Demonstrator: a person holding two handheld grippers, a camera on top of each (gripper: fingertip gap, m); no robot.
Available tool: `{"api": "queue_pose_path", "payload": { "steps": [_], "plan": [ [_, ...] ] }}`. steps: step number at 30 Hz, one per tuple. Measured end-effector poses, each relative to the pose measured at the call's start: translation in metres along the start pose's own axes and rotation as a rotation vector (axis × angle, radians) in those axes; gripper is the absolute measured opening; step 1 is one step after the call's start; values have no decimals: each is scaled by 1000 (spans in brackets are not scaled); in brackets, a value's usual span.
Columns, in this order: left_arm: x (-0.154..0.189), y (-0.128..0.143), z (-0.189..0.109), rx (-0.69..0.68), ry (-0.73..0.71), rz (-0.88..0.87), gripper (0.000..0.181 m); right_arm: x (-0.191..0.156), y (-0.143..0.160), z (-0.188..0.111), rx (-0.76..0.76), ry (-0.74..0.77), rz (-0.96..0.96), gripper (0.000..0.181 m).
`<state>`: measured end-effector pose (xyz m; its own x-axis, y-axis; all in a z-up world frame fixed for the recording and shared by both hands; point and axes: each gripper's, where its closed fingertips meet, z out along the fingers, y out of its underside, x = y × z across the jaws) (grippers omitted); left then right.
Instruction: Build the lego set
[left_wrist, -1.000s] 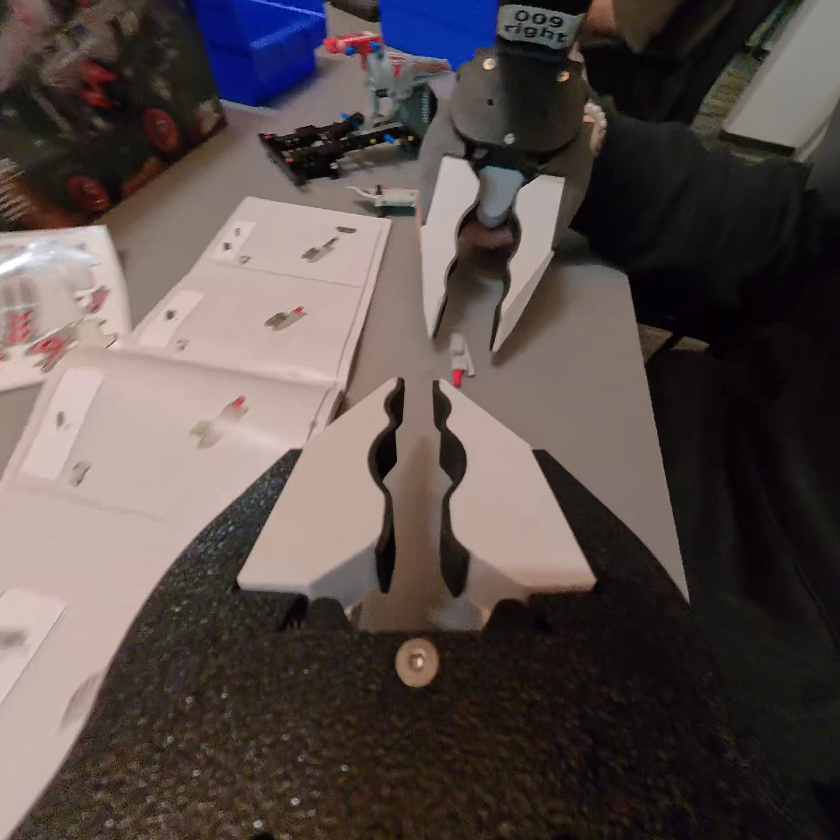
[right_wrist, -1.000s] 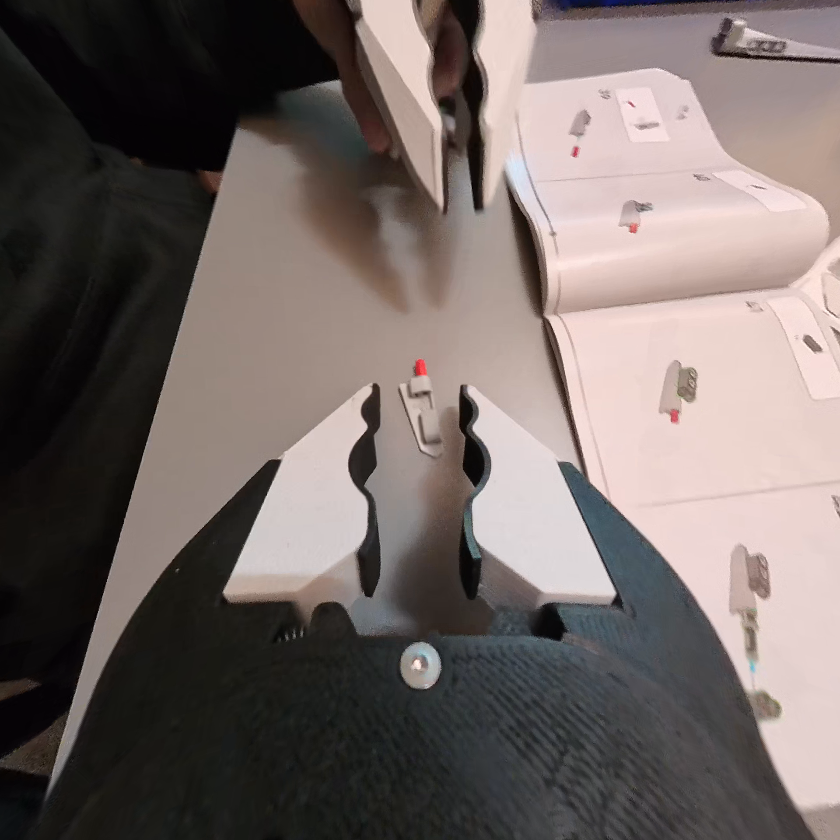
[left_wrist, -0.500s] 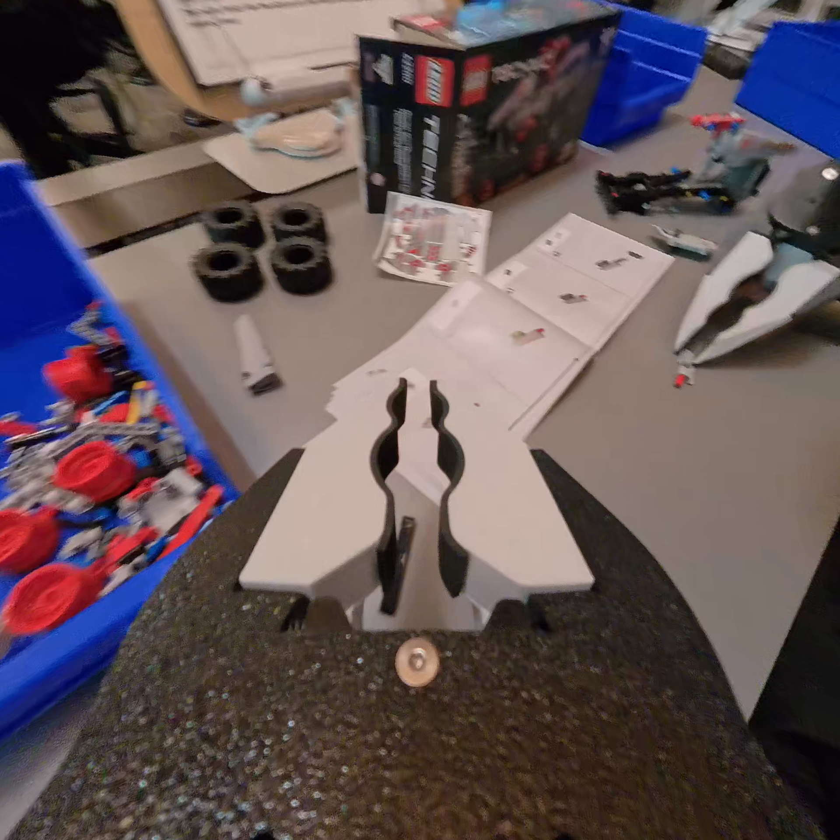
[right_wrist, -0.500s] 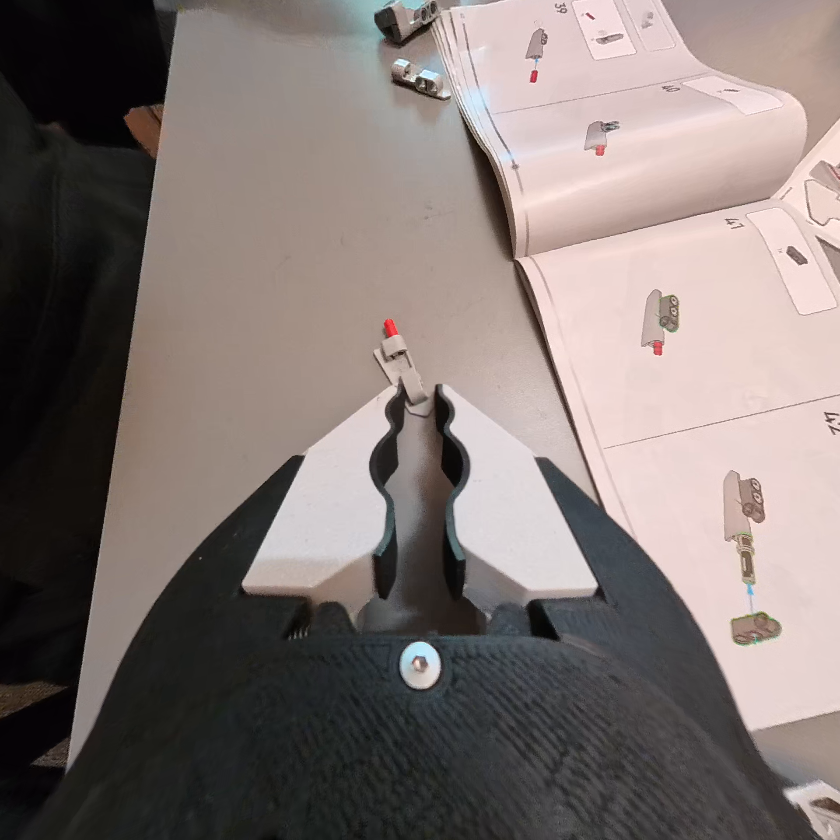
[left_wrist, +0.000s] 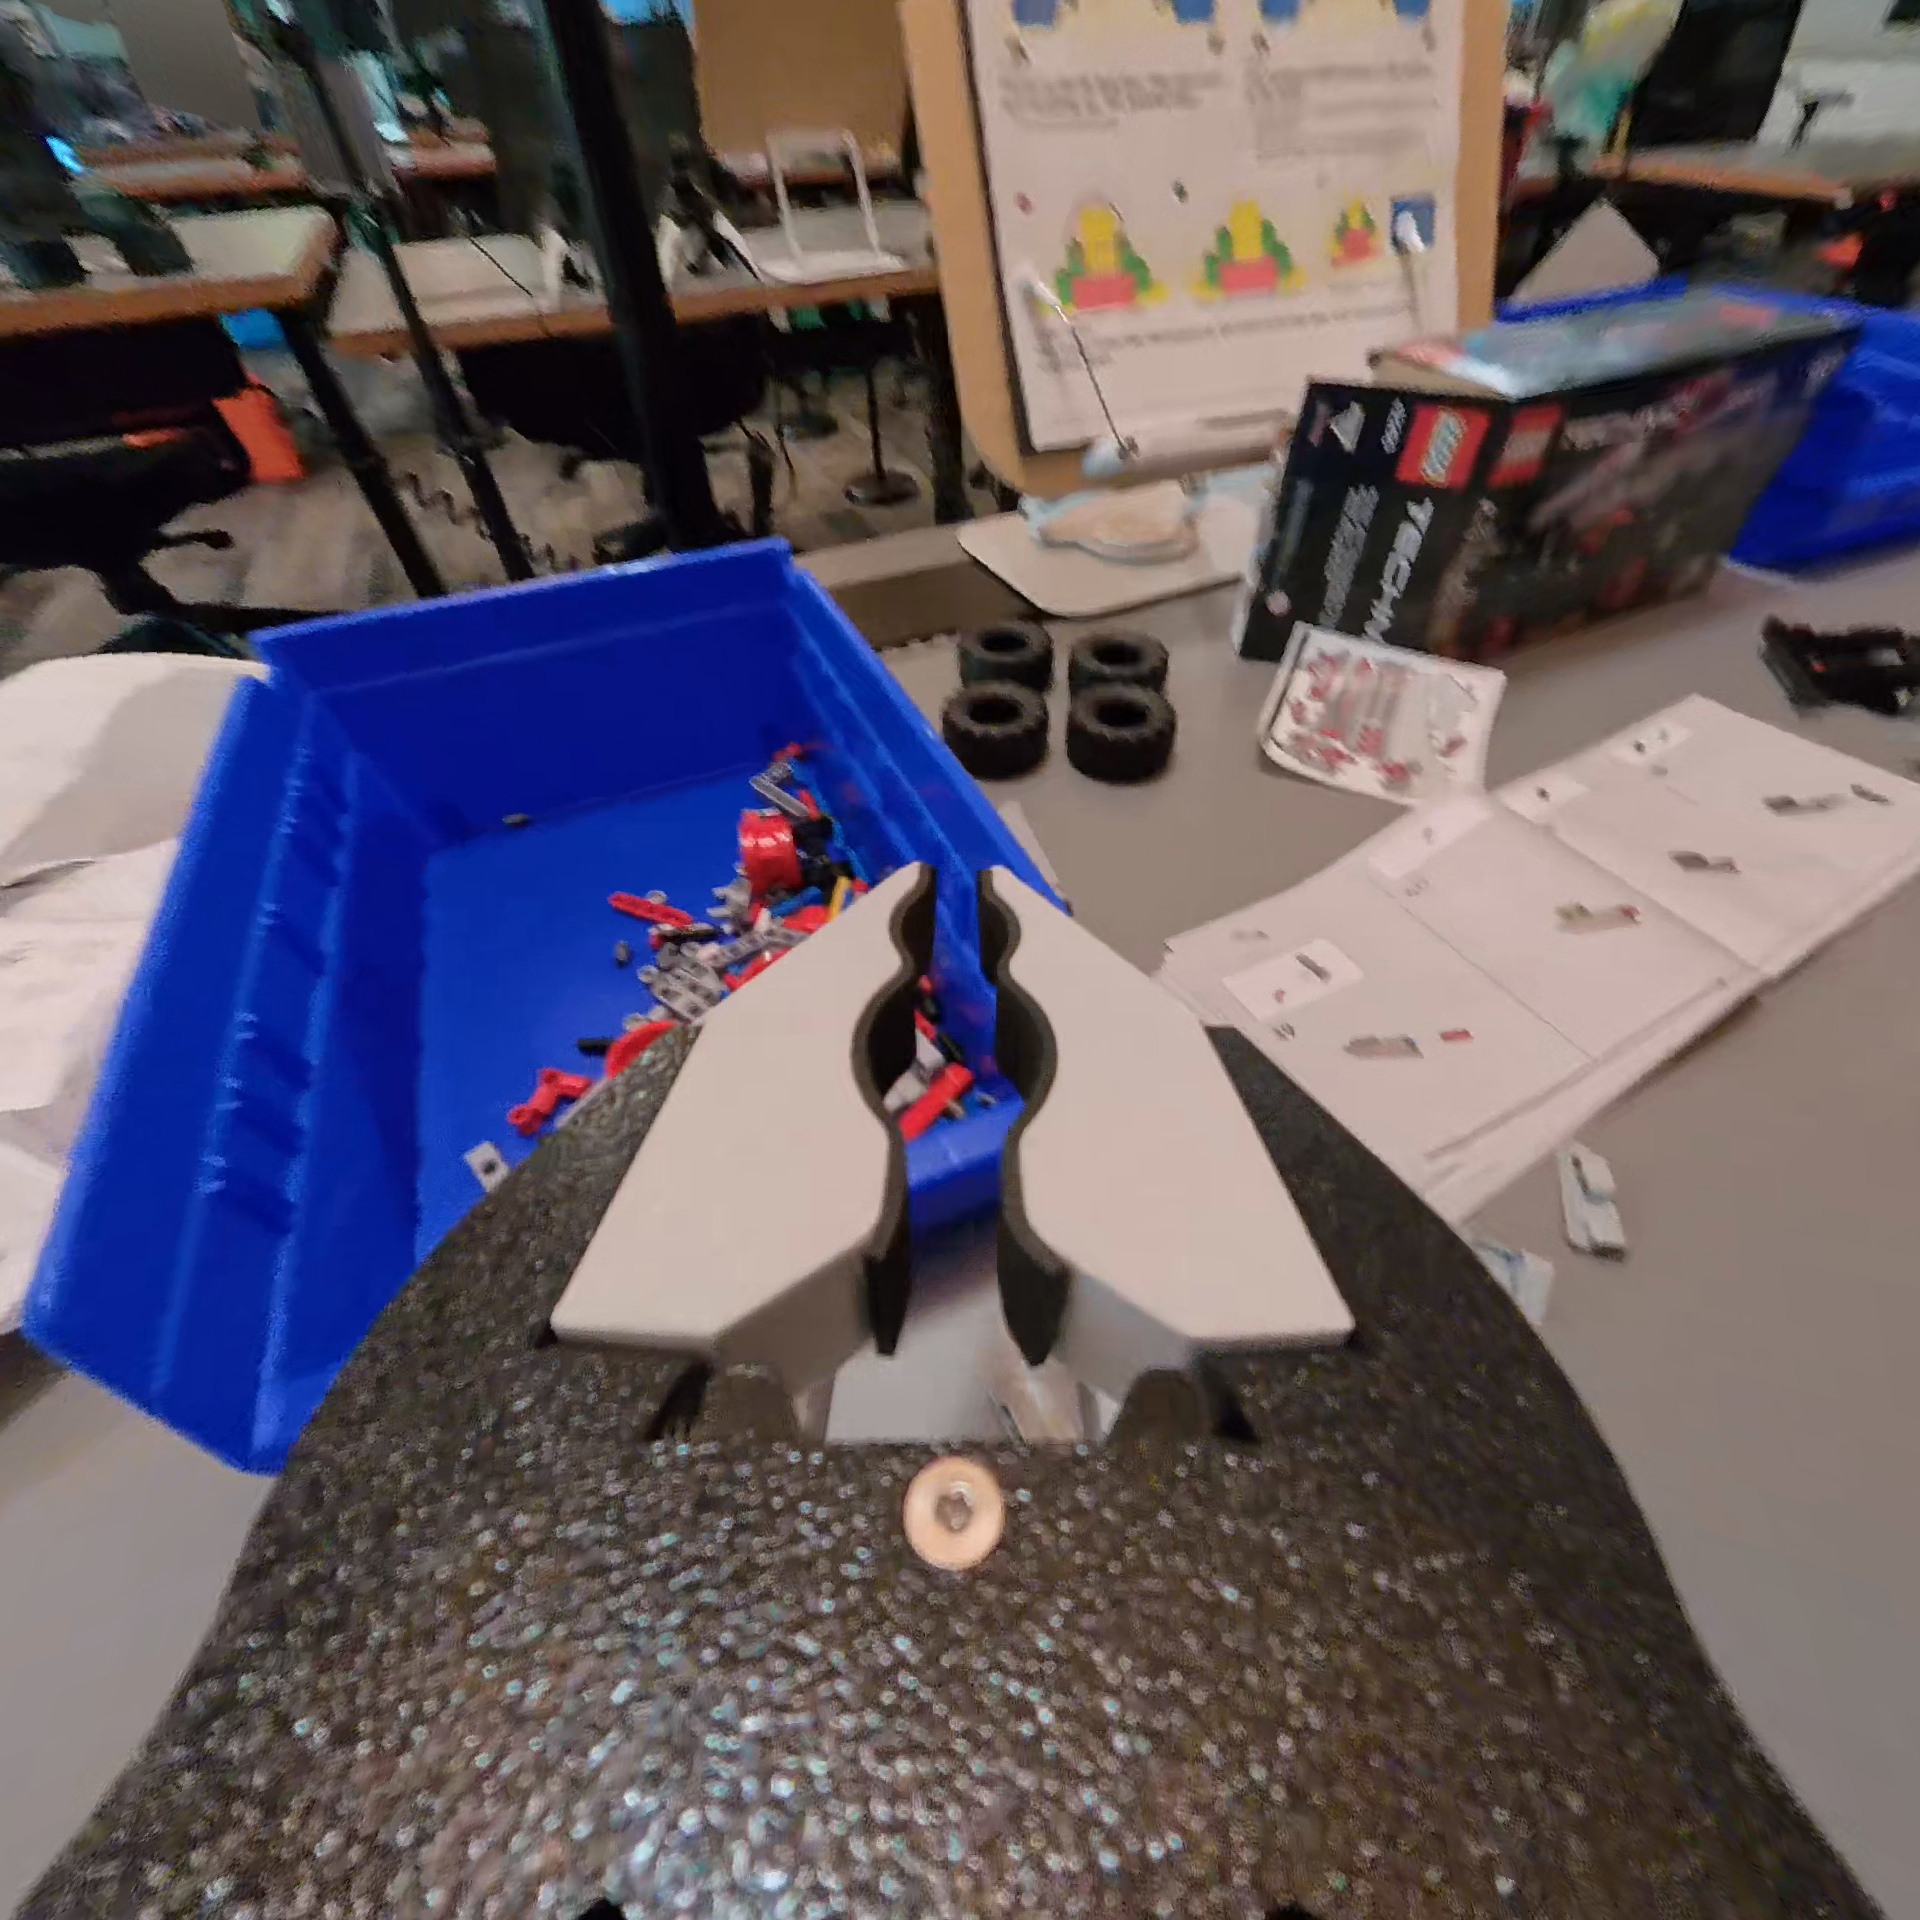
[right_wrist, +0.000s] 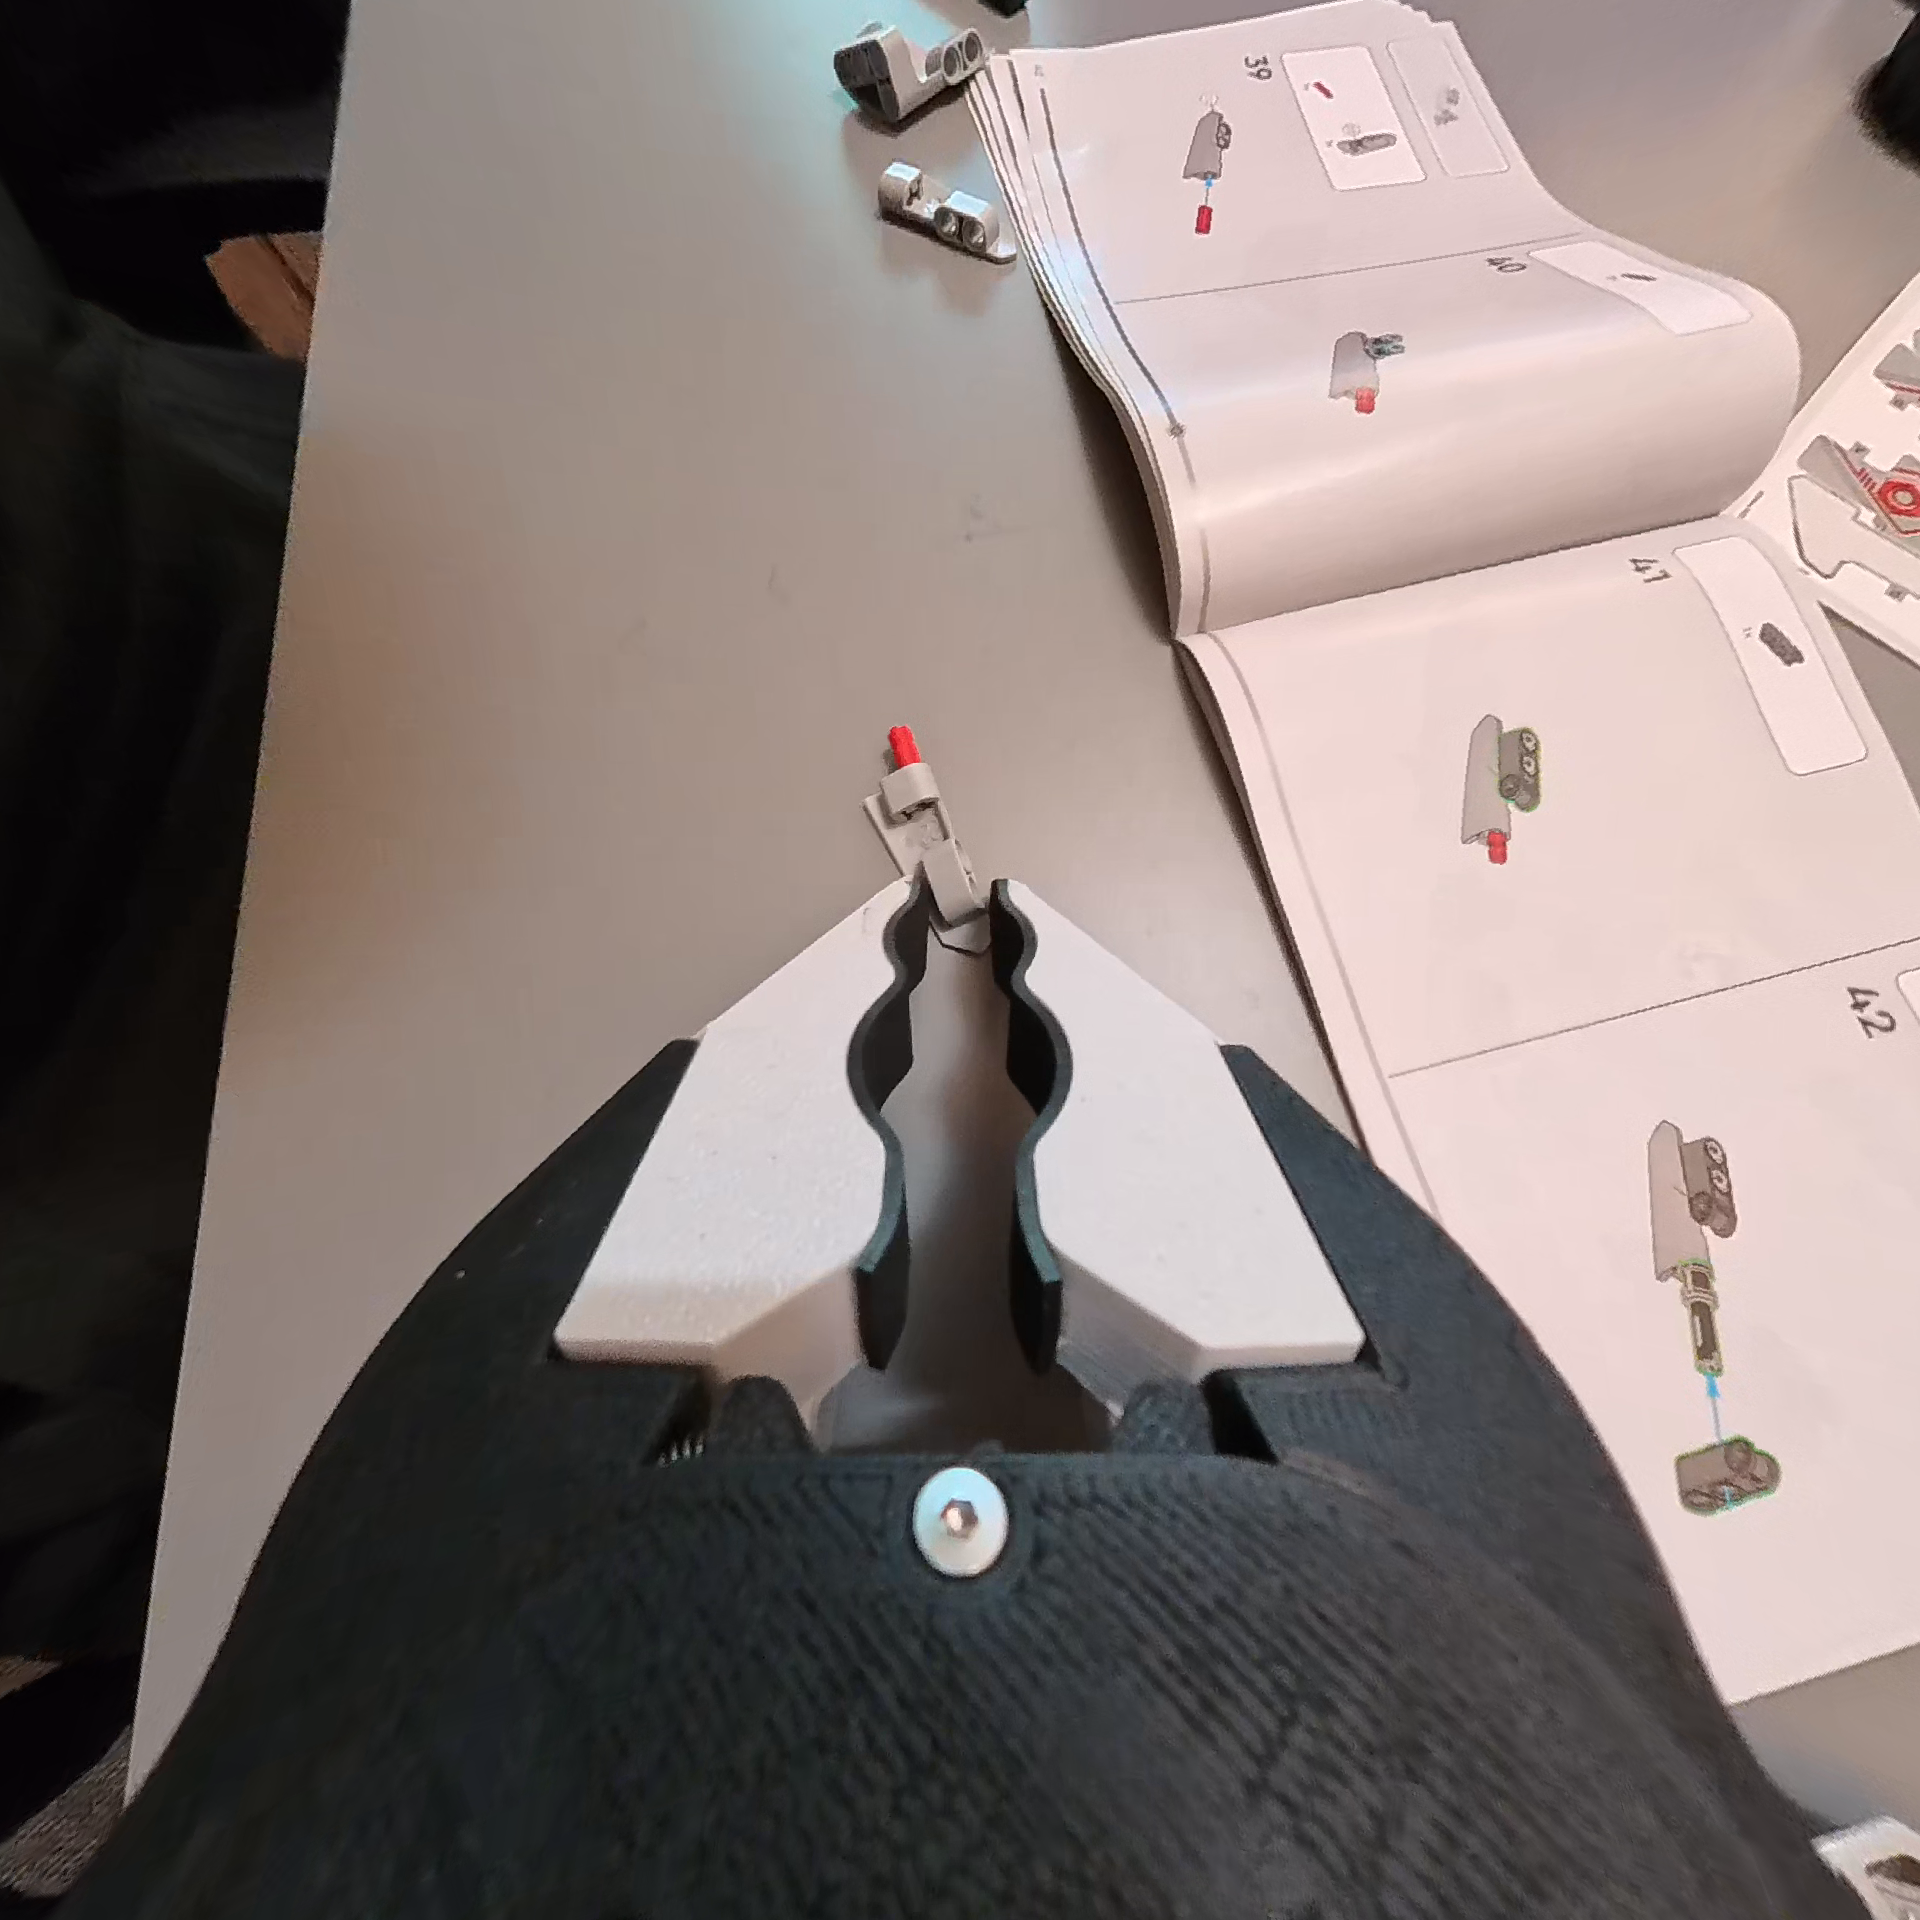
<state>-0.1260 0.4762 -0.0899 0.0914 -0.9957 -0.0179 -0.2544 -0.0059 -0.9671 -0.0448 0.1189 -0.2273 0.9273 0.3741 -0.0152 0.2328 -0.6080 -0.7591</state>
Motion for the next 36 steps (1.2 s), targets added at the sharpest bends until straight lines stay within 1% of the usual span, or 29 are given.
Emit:
{"api": "queue_pose_path", "payload": {
  "steps": [1,3,5,11,15,17,21,25,27,28,29,31,33,35,36],
  "plan": [
    [-6,-5,0,30,-14,-13,5,0,-1,1,0,6,0,10],
    [-17,-9,-1,71,-48,-23,4,1,-1,1,0,15,-5,10],
    [-26,-6,-1,77,-74,-19,5,0,0,2,-6,18,-14,12],
    [-42,12,0,28,-102,-26,5,0,-1,2,-4,2,8,12],
    [-52,18,0,5,-121,-15,5,1,0,2,-4,-2,16,11],
    [-60,16,-1,-2,-130,7,6,0,-1,2,-4,-3,17,11],
    [-85,8,2,-76,-152,78,9,1,0,2,-4,2,11,11],
    [-107,-3,14,-134,-109,148,13,1,0,2,-4,2,13,11],
    [-115,2,25,-215,-54,174,17,1,0,2,-4,-2,18,11],
    [-116,8,31,-272,-4,190,18,1,0,2,-4,-4,21,11],
    [-114,17,36,-353,62,211,17,1,0,2,-4,-5,23,11],
    [-114,44,42,-570,175,260,15,1,0,2,-3,-9,28,11],
    [-116,70,44,-781,273,400,11,1,0,2,-3,-16,37,10],
    [-122,90,43,-938,354,608,12,1,-1,2,-2,-25,49,10],
    [-125,98,42,-1002,392,714,15,1,-1,2,-2,-30,57,10]
  ]
}}
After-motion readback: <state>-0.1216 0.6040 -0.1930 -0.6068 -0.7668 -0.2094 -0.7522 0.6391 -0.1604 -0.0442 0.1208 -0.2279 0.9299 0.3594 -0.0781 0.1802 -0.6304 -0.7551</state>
